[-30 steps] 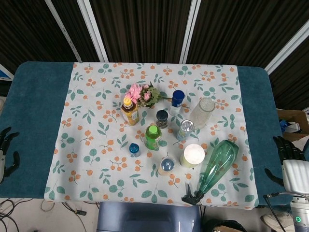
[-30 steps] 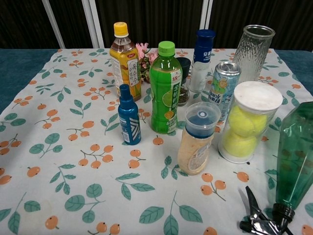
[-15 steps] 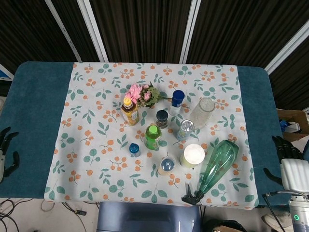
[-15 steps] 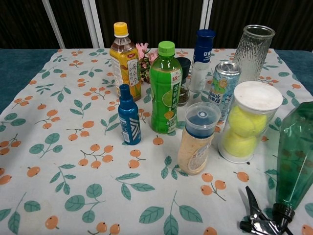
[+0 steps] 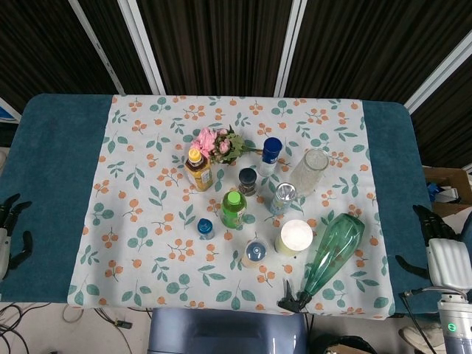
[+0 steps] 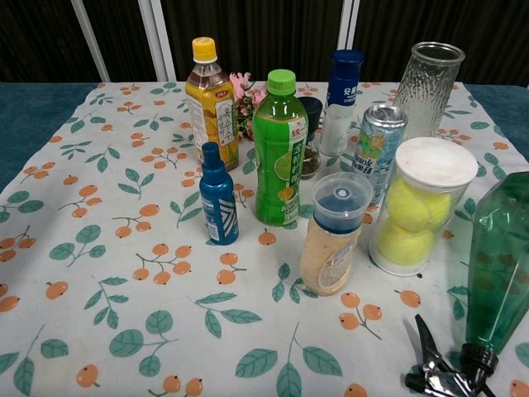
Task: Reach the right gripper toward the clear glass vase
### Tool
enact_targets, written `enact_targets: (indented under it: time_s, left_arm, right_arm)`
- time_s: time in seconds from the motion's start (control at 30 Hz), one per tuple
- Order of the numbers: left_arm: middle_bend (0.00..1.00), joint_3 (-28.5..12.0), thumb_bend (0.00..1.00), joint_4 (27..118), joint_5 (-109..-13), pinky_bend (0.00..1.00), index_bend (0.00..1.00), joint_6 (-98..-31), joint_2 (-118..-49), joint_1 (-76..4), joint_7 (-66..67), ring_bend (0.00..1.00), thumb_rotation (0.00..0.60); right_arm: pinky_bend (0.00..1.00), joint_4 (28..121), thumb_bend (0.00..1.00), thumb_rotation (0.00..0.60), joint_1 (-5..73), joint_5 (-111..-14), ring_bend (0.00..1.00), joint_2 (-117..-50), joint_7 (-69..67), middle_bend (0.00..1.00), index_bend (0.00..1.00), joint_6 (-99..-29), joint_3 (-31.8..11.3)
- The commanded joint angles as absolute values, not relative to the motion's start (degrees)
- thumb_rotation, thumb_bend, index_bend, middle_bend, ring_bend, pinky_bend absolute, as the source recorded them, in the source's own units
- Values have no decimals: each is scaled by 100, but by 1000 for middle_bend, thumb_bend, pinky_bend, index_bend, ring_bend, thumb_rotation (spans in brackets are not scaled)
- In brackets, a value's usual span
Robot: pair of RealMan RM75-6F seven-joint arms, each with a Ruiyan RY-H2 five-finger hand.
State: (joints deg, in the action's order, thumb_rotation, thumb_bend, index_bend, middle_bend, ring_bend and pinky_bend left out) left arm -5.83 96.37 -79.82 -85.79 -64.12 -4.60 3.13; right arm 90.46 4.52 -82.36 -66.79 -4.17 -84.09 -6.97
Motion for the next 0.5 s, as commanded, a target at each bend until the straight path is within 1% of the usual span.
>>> enact_targets:
  time_s: [0.03, 0.2, 0.37, 0.5]
  left_arm:
    - [64, -595, 587, 9641, -7960, 1, 171, -8576, -6407, -460, 299, 110, 600]
    - [64, -616, 587, 9656, -7921, 1, 171, -8570, -6391, -461, 269, 110, 600]
    - [64, -601, 587, 9630, -8030, 1, 172, -8625, -6411, -460, 209, 110, 600]
    - [64, -592, 588, 9630, -8042, 1, 173, -8633, -6411, -451, 177, 110, 600]
  right_arm:
    - [227, 9063, 182, 600, 773, -7705, 134, -6561, -1179, 114, 44, -7683, -979]
    - [227, 9024, 176, 600, 1275, -7177, 134, -6508, -1913, 114, 47, -6755, -1364]
    - [227, 9020, 170, 600, 1771, -6517, 132, -6592, -2034, 114, 48, -6061, -1762]
    - [227, 8980, 163, 600, 2163, -5835, 102, -6731, -2192, 114, 48, -5521, -2116]
